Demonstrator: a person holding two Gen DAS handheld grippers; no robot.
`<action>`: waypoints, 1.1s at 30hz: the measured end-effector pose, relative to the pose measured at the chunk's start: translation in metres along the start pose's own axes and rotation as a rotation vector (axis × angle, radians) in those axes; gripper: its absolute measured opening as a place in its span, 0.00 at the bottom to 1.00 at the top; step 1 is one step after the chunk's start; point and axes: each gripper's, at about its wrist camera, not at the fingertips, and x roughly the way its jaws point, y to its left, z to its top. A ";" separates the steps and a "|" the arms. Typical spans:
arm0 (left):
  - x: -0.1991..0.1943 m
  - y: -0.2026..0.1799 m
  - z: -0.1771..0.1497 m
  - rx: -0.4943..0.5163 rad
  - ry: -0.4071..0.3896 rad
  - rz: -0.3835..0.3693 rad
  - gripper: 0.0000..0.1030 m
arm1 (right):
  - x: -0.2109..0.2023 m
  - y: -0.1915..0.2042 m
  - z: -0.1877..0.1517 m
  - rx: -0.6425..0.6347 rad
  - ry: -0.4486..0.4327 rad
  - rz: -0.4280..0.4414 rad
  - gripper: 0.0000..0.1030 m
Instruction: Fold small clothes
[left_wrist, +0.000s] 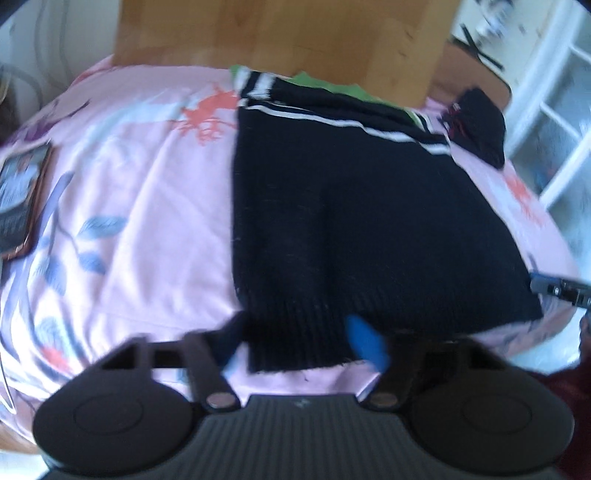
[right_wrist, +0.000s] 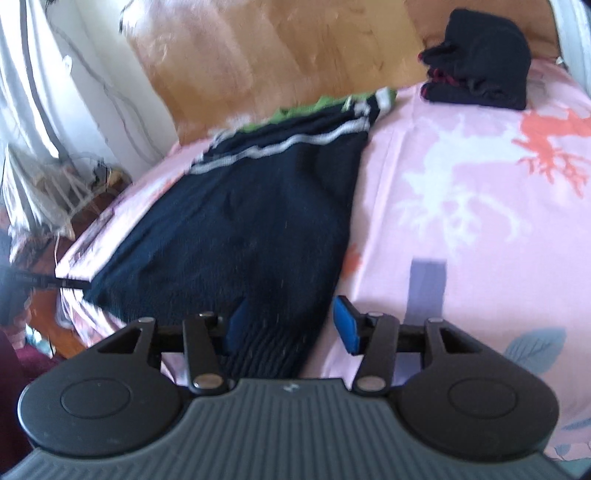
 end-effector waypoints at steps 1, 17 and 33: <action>0.000 -0.002 0.001 0.009 0.011 0.000 0.20 | 0.000 0.003 -0.002 -0.025 0.007 0.007 0.53; -0.014 0.042 0.120 -0.222 -0.252 -0.224 0.15 | 0.004 -0.022 0.088 0.048 -0.237 0.209 0.12; 0.072 0.066 0.165 -0.260 -0.232 0.032 0.82 | 0.065 -0.066 0.119 0.121 -0.231 -0.113 0.54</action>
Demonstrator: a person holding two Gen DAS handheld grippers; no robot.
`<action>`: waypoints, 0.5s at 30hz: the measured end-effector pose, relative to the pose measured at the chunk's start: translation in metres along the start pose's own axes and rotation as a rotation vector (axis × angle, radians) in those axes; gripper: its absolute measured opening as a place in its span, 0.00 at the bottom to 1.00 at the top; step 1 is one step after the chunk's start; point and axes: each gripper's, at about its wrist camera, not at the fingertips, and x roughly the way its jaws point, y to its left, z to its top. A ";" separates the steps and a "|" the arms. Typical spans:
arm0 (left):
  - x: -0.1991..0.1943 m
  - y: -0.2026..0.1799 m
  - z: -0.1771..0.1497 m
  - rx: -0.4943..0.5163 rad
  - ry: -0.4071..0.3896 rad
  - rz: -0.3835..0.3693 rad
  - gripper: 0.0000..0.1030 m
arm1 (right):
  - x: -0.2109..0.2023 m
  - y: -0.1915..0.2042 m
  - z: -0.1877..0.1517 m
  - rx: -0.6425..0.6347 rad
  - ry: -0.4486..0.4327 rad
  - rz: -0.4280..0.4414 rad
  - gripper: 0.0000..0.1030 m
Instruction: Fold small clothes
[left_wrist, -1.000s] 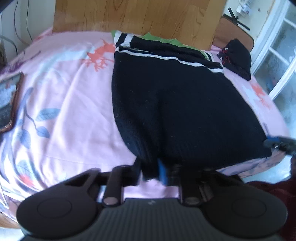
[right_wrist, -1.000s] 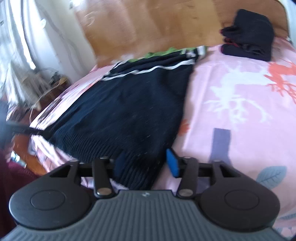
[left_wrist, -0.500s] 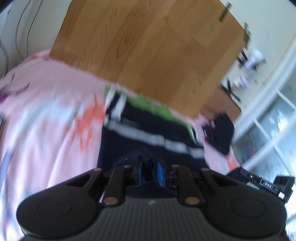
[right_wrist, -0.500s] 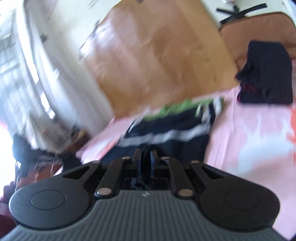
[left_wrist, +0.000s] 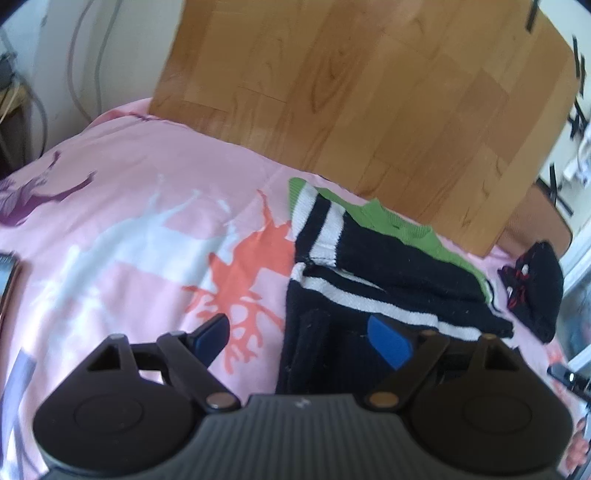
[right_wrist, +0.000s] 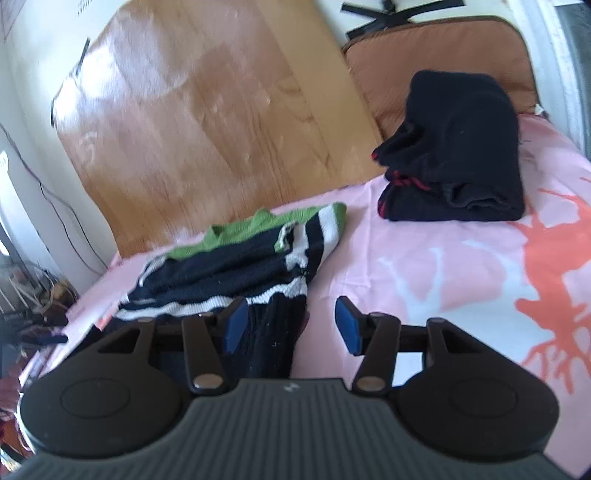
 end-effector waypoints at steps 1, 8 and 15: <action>0.004 -0.005 0.000 0.025 0.003 -0.002 0.81 | 0.006 0.004 0.001 -0.016 0.004 -0.003 0.54; 0.032 -0.040 -0.020 0.236 0.052 0.106 0.11 | 0.062 0.030 0.000 -0.169 0.110 -0.042 0.09; -0.013 -0.048 -0.011 0.250 -0.118 0.057 0.09 | 0.026 0.043 0.013 -0.200 -0.103 -0.027 0.10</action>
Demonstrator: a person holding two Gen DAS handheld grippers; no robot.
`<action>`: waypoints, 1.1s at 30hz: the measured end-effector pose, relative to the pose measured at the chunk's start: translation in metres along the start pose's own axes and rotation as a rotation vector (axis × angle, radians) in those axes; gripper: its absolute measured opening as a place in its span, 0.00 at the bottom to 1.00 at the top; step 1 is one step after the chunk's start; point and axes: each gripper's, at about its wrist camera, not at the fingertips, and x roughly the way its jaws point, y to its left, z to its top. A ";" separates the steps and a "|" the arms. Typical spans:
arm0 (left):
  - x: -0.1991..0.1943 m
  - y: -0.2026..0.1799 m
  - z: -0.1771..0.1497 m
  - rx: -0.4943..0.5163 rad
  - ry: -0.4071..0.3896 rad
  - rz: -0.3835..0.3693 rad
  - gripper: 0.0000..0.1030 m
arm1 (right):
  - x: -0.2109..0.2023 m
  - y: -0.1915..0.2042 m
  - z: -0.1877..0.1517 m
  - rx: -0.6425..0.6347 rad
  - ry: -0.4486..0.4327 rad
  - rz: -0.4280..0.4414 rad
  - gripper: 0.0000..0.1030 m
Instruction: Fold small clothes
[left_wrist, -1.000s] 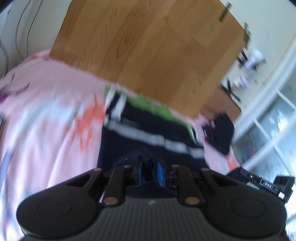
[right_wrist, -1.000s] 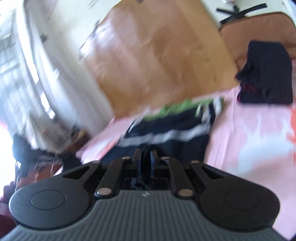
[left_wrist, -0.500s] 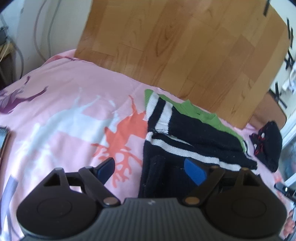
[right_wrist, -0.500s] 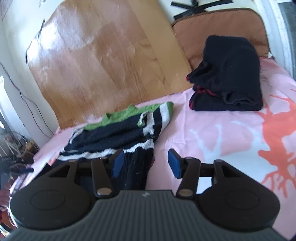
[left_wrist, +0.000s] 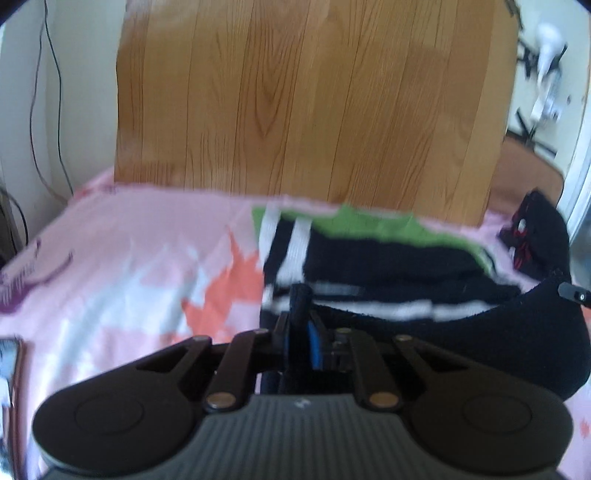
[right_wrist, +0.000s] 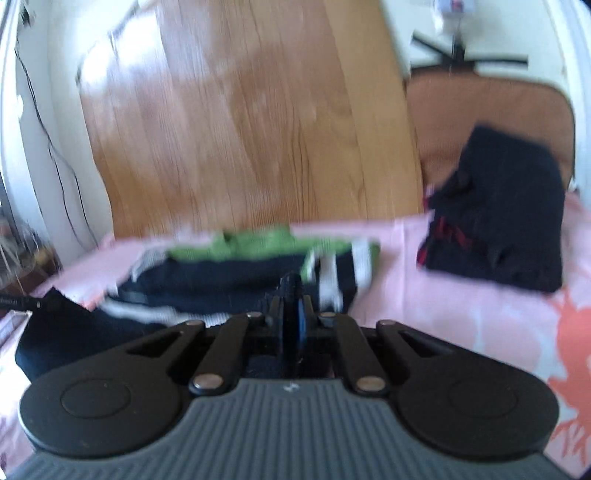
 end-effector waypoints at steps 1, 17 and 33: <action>0.002 -0.002 0.005 0.002 -0.019 0.011 0.09 | 0.000 0.001 0.002 -0.004 -0.018 -0.013 0.10; -0.002 0.057 -0.021 -0.164 0.159 -0.007 0.53 | -0.032 -0.038 -0.023 0.294 0.193 0.104 0.52; -0.002 0.061 -0.033 -0.427 0.277 -0.207 0.16 | -0.051 0.007 -0.033 0.111 0.207 0.114 0.08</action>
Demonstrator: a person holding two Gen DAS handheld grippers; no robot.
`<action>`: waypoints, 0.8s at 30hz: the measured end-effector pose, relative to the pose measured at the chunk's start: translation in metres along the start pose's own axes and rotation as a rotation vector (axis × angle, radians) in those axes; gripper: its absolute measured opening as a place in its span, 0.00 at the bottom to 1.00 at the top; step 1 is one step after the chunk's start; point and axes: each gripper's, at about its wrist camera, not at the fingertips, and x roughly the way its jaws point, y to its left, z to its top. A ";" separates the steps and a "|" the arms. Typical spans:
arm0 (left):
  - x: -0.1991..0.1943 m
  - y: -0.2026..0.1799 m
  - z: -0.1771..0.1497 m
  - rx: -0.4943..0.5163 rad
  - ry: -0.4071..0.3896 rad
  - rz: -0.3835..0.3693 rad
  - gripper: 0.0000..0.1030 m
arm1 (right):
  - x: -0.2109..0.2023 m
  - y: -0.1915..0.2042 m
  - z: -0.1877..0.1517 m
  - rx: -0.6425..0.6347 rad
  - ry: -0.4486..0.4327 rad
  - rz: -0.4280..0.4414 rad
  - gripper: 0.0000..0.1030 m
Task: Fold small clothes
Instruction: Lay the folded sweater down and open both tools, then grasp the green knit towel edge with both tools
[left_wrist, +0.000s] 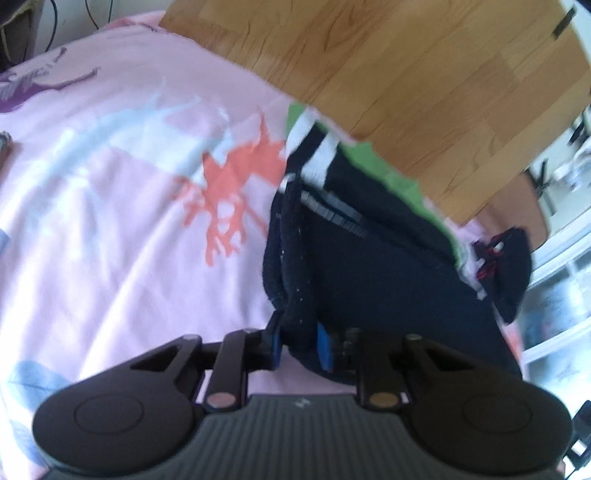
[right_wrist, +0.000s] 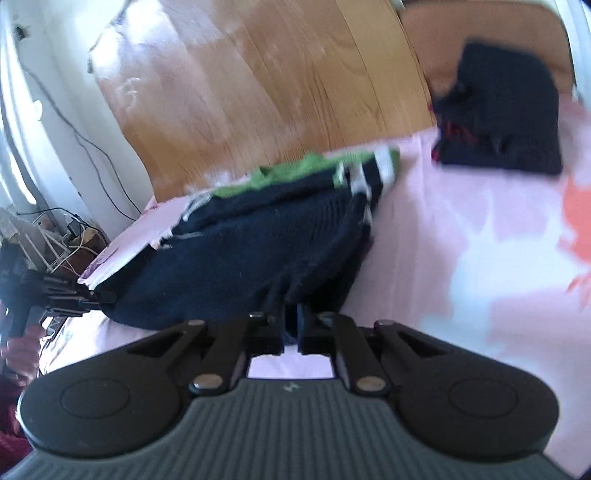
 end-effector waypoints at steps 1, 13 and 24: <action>-0.009 -0.002 0.002 0.022 -0.013 -0.004 0.16 | -0.010 0.003 0.004 -0.037 -0.003 -0.011 0.08; -0.041 0.010 0.001 0.096 -0.066 0.114 0.45 | -0.015 -0.022 0.002 -0.047 0.126 -0.062 0.37; 0.023 -0.091 0.132 0.312 -0.172 0.089 0.58 | 0.084 -0.017 0.139 -0.172 0.004 -0.045 0.48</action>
